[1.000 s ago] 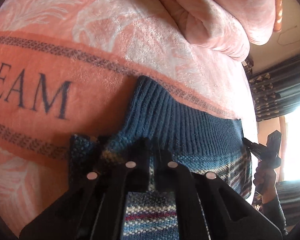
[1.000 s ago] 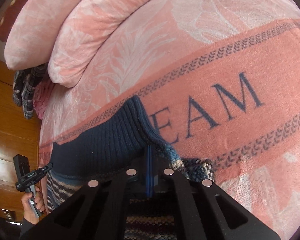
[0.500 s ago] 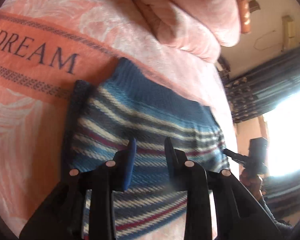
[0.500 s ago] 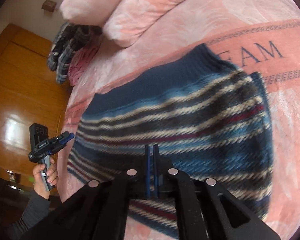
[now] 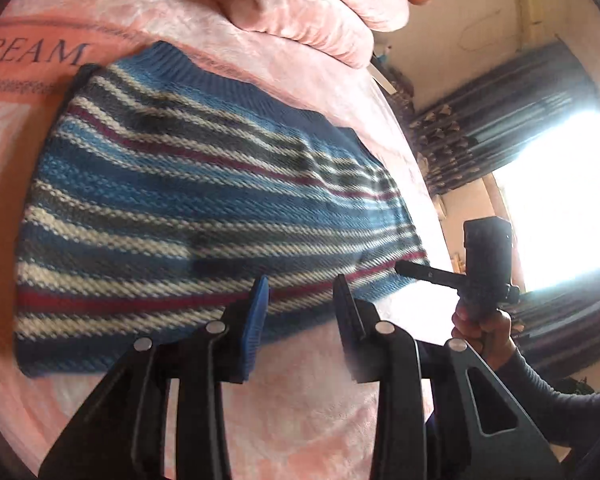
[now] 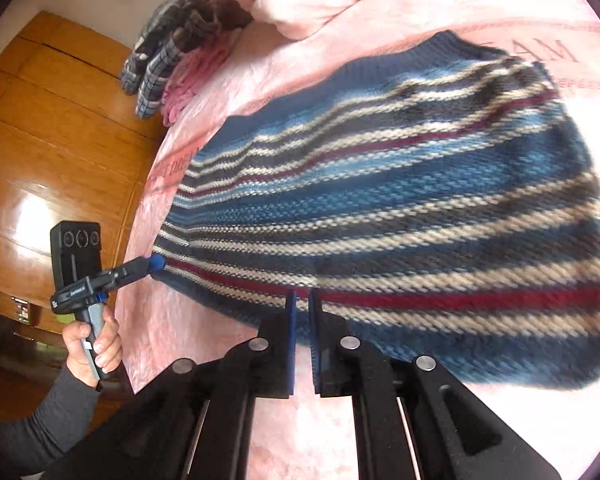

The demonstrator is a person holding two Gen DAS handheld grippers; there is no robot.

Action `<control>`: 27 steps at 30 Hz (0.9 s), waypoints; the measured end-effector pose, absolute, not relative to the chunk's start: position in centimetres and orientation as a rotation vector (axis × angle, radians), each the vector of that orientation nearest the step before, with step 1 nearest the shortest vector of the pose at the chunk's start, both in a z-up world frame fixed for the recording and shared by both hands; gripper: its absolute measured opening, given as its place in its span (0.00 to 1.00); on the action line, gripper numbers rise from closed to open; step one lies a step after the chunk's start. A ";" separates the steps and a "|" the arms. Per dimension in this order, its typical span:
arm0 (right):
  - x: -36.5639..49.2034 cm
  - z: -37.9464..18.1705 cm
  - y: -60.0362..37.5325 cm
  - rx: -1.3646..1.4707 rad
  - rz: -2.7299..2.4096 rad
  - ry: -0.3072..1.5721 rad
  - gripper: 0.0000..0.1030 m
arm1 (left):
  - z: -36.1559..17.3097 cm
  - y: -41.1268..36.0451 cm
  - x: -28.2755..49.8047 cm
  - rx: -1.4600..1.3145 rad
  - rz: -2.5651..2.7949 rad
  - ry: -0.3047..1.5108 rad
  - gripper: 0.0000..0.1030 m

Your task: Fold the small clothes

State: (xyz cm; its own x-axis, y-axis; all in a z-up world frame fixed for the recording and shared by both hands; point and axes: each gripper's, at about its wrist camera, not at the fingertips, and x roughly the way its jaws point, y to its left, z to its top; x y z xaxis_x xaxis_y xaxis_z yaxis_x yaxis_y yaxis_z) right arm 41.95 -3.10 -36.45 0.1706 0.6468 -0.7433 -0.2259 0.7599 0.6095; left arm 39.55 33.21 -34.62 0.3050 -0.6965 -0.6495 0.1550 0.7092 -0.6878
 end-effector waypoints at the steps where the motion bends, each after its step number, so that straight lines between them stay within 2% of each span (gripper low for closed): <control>1: 42.0 -36.6 -4.5 0.422 0.612 1.253 0.07 | -35.1 32.3 39.1 -0.543 -0.609 1.144 0.32; 4: 42.6 -39.2 -9.4 0.508 0.474 1.284 0.06 | -39.1 31.1 39.1 -0.512 -0.537 1.240 0.32; 5: 42.8 -40.5 -10.6 0.520 0.435 1.311 0.00 | -40.5 31.1 39.1 -0.513 -0.512 1.261 0.25; 6: 42.9 -41.6 -11.3 0.548 0.439 1.325 0.00 | -41.2 31.4 39.1 -0.517 -0.501 1.261 0.17; 7: 42.4 -41.9 -12.2 0.575 0.450 1.325 0.00 | -41.5 31.7 39.3 -0.535 -0.496 1.260 0.16; 8: 42.4 -41.2 -12.1 0.556 0.443 1.322 0.00 | -41.3 32.0 39.3 -0.563 -0.501 1.260 0.18; 11: 41.3 -38.6 -12.6 0.517 0.444 1.252 0.06 | -39.6 32.6 38.7 -0.601 -0.544 1.204 0.47; 12: 41.1 -38.4 -13.2 0.522 0.426 1.242 0.06 | -39.1 32.9 38.4 -0.607 -0.550 1.187 0.52; 14: 41.1 -39.8 -14.5 0.493 0.361 1.269 0.00 | -39.3 34.1 38.3 -0.644 -0.519 1.189 0.62; 17: 41.3 -40.2 -15.0 0.519 0.360 1.276 0.00 | -40.9 36.4 38.5 -0.786 -0.513 1.242 0.58; 19: 41.0 -38.2 -14.4 0.452 0.327 1.242 0.01 | -39.9 37.7 38.5 -0.806 -0.498 1.240 0.64; 20: 40.8 -37.1 -13.9 0.414 0.312 1.227 0.07 | -38.9 38.4 38.3 -0.793 -0.498 1.218 0.71; 21: 40.7 -36.2 -12.9 0.366 0.324 1.217 0.08 | -38.0 39.1 38.2 -0.787 -0.504 1.196 0.74; 23: 40.1 -34.6 -9.2 0.249 0.385 1.221 0.09 | -36.5 40.4 38.6 -0.793 -0.522 1.165 0.76; 26: 39.3 -33.9 -2.0 0.113 0.505 1.243 0.26 | -35.4 43.5 39.2 -0.793 -0.463 1.138 0.79; 27: 39.1 -33.9 0.4 0.078 0.539 1.241 0.27 | -35.3 44.5 39.6 -0.794 -0.431 1.133 0.80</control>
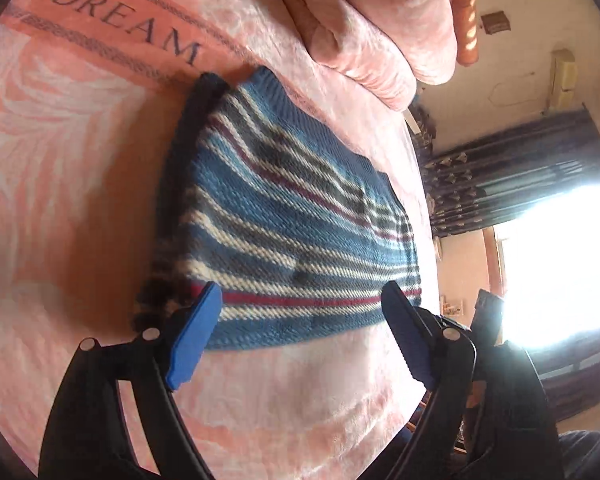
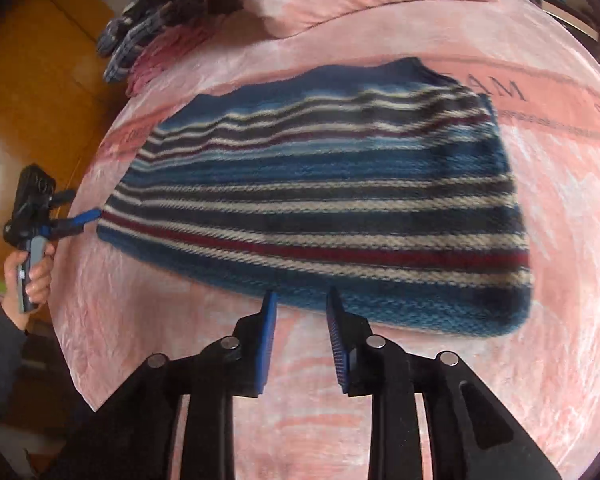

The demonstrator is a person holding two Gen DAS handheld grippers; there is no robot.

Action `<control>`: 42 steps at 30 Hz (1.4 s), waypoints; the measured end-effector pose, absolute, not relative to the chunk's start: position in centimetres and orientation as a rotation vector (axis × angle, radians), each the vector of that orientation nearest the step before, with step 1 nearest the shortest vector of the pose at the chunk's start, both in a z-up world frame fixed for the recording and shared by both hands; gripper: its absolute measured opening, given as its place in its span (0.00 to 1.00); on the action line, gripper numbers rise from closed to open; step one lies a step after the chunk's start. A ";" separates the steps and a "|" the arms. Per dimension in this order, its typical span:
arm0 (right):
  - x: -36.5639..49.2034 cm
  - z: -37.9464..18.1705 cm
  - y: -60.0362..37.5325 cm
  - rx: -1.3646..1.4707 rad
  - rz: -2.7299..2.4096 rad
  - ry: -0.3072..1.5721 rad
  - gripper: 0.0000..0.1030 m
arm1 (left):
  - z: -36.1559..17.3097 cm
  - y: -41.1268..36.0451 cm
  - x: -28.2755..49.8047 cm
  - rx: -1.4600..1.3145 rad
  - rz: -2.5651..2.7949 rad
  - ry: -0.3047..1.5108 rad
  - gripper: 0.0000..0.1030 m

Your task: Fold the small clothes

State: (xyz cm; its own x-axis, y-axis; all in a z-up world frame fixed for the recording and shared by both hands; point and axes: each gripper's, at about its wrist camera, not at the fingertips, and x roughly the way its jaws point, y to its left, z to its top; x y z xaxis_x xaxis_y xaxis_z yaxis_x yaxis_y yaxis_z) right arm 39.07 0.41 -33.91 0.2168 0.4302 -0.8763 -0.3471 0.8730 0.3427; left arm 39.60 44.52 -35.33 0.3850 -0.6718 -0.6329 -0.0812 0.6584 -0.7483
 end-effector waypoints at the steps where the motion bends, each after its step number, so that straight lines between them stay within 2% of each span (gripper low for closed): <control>1: 39.0 -34.2 2.8 0.052 0.571 1.249 0.27 | -35.3 46.0 39.9 -0.802 -0.402 1.127 0.80; 6: 39.4 -36.4 12.0 -0.031 0.652 1.262 0.27 | -36.4 50.3 43.0 -0.822 -0.351 1.154 0.81; 11: 40.9 -39.7 14.1 -0.082 0.618 1.301 0.28 | -38.5 51.3 46.0 -0.823 -0.384 1.212 0.81; 14: 40.5 -38.2 14.9 -0.122 0.617 1.282 0.30 | -40.2 51.0 47.5 -0.814 -0.402 1.249 0.81; 17: 39.2 -36.2 16.9 -0.174 0.662 1.226 0.37 | -40.7 50.4 48.8 -0.802 -0.445 1.257 0.81; 28: 36.9 -34.3 22.6 -0.341 0.736 1.130 0.40 | -40.5 49.2 51.8 -0.775 -0.502 1.277 0.81; 32: 36.6 -33.7 23.3 -0.372 0.729 1.090 0.46 | -40.9 49.3 52.6 -0.776 -0.501 1.289 0.81; 36: 34.9 -33.6 24.9 -0.458 0.708 1.006 0.62 | -41.7 49.4 53.4 -0.788 -0.503 1.306 0.81; 42: 31.1 -35.4 29.6 -0.640 0.685 0.860 0.62 | -42.5 49.5 54.3 -0.833 -0.528 1.305 0.81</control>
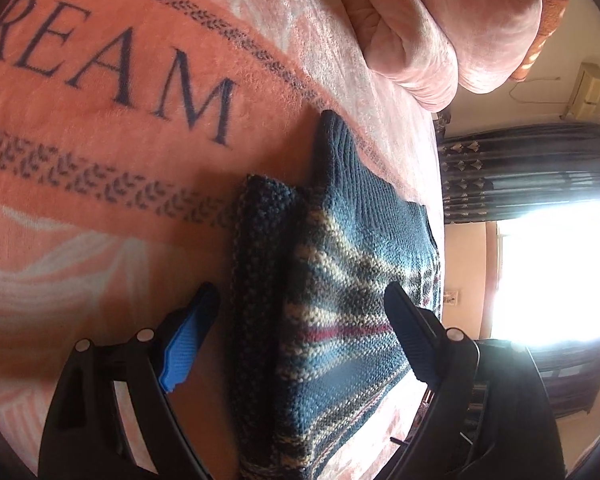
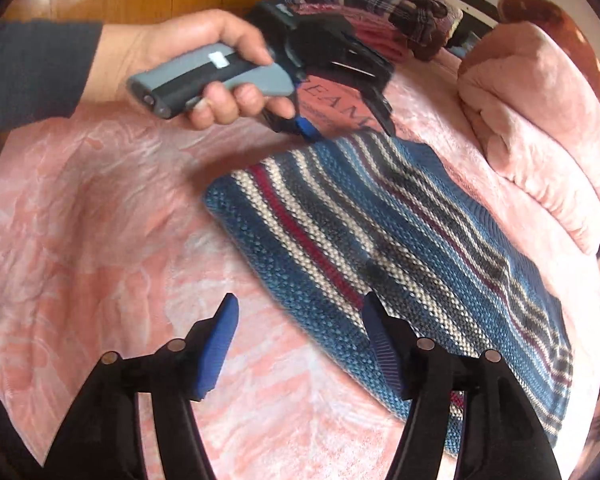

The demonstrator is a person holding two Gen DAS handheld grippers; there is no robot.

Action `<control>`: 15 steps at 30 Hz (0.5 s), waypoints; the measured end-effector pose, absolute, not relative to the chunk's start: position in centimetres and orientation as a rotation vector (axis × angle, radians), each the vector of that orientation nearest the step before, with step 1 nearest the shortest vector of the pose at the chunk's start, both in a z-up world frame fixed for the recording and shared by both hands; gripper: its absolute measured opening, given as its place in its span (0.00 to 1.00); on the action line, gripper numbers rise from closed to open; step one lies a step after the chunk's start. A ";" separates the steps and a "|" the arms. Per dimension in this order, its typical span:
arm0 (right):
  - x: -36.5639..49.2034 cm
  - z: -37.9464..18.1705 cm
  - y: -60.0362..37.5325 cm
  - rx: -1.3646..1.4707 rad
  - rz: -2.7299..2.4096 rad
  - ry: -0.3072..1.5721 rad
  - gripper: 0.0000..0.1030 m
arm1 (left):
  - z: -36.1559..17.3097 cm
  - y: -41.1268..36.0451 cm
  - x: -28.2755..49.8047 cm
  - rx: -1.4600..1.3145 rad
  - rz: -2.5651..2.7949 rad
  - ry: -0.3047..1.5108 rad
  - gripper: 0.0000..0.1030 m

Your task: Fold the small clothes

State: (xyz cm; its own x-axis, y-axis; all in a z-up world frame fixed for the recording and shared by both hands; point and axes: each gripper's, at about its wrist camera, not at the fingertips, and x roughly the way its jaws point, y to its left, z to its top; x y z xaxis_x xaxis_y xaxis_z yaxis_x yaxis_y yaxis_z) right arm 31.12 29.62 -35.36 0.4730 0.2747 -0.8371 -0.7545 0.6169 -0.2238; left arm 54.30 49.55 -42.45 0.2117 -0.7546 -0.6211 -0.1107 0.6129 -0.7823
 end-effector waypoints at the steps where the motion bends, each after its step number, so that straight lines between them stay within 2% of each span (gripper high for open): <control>1: 30.6 -35.9 30.5 -0.682 0.675 0.826 0.62 | -42.5 49.6 54.4 -0.837 -0.536 1.306 0.81; 8: 28.7 -40.6 35.4 -0.944 0.575 0.630 0.62 | -43.0 49.8 54.9 -0.863 -0.603 1.309 0.81; 15: 29.8 -41.9 38.7 -1.042 0.514 0.499 0.62 | -43.7 50.4 55.2 -0.922 -0.630 1.285 0.82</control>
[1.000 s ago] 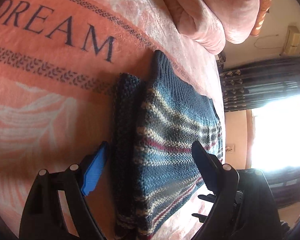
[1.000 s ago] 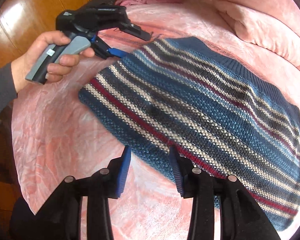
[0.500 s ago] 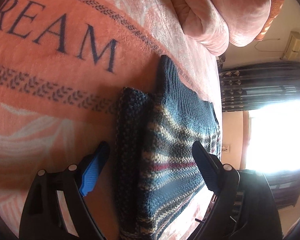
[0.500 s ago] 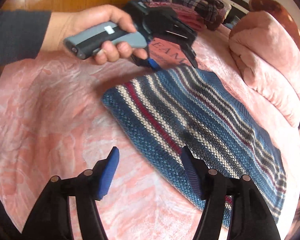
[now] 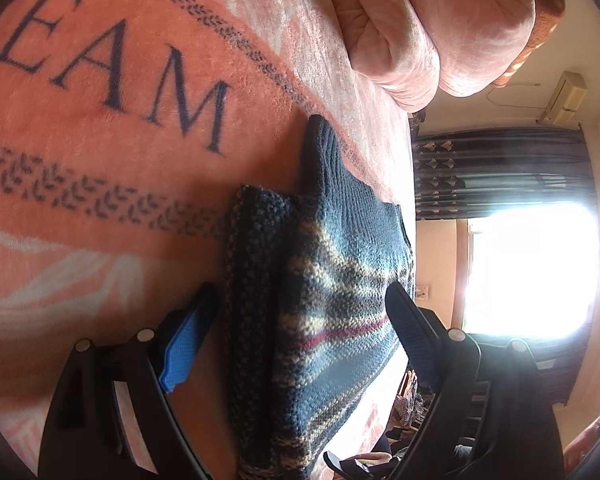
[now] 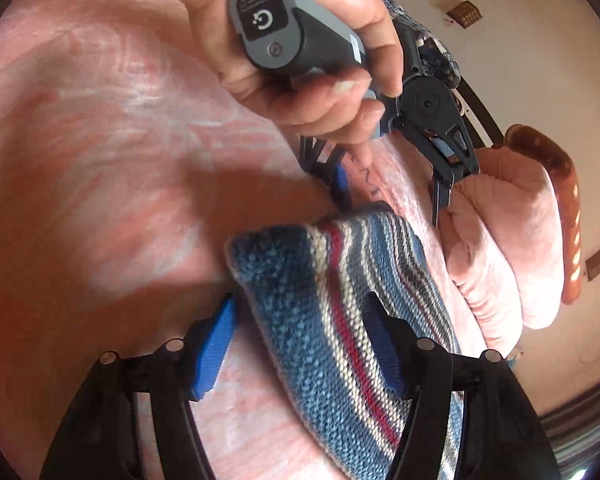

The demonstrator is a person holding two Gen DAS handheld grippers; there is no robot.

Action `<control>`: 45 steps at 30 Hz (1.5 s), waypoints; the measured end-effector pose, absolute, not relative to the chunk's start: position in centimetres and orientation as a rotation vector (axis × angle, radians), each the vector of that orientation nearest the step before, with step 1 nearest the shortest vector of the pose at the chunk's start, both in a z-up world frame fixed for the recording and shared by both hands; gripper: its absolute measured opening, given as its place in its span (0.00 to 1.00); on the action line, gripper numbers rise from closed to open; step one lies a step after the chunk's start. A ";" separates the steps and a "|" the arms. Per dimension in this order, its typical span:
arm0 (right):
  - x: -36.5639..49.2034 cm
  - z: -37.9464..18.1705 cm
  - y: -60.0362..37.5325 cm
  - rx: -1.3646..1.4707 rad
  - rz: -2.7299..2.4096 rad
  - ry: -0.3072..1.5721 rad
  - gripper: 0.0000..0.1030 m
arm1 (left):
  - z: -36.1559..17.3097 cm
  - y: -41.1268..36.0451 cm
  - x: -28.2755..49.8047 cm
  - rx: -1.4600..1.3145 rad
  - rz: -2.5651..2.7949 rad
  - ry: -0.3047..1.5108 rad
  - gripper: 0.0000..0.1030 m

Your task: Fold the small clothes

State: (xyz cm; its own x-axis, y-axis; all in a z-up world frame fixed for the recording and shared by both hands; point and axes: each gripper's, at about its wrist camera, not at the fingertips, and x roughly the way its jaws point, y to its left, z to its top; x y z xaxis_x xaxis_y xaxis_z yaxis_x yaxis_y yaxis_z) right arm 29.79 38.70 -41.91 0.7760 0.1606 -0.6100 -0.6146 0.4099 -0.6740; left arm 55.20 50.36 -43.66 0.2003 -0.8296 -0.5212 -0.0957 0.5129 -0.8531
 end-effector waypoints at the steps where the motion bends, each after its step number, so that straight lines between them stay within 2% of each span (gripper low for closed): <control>1: 30.2 -41.9 39.0 -1.046 0.508 0.492 0.62 | -43.7 50.5 55.1 -0.926 -0.634 1.284 0.82; 2: 30.6 -41.9 39.2 -1.039 0.508 0.500 0.59 | -43.7 50.5 55.1 -0.929 -0.637 1.284 0.82; 4: 31.6 -41.8 39.4 -1.013 0.520 0.542 0.47 | -43.7 50.5 55.1 -0.939 -0.640 1.285 0.82; 5: 32.0 -41.7 39.3 -0.999 0.513 0.557 0.32 | -43.7 50.6 55.1 -0.943 -0.641 1.286 0.82; 9: 32.8 -39.4 37.9 -0.865 0.549 0.590 0.13 | -43.7 50.9 54.9 -0.956 -0.645 1.296 0.83; 13: 33.0 -37.5 36.8 -0.799 0.548 0.593 0.12 | -43.8 51.0 55.0 -0.988 -0.657 1.297 0.87; 17: 33.4 -36.5 36.5 -0.755 0.549 0.589 0.12 | -43.8 50.3 55.5 -0.970 -0.638 1.322 0.85; 19: 33.6 -36.2 36.3 -0.732 0.551 0.593 0.12 | -43.6 49.8 55.8 -0.938 -0.621 1.331 0.78; 21: 33.2 -35.9 36.1 -0.717 0.550 0.593 0.12 | -43.6 49.5 56.0 -0.922 -0.612 1.348 0.61; 22: 33.1 -35.9 36.1 -0.710 0.553 0.596 0.12 | -43.6 49.3 56.2 -0.910 -0.604 1.358 0.58; 24: 33.1 -35.8 36.0 -0.701 0.555 0.596 0.12 | -43.6 48.9 56.5 -0.885 -0.588 1.371 0.39; 26: 33.2 -35.7 35.8 -0.691 0.557 0.598 0.12 | -43.3 48.7 56.7 -0.871 -0.576 1.371 0.26; 27: 33.2 -35.7 35.7 -0.683 0.557 0.598 0.12 | -43.0 48.6 56.8 -0.867 -0.574 1.367 0.24; 33: 33.4 -34.8 35.2 -0.637 0.552 0.604 0.12 | -40.9 47.6 57.3 -0.809 -0.561 1.354 0.20; 45: 33.6 -33.3 34.3 -0.592 0.543 0.606 0.11 | -38.6 46.5 57.7 -0.757 -0.547 1.352 0.19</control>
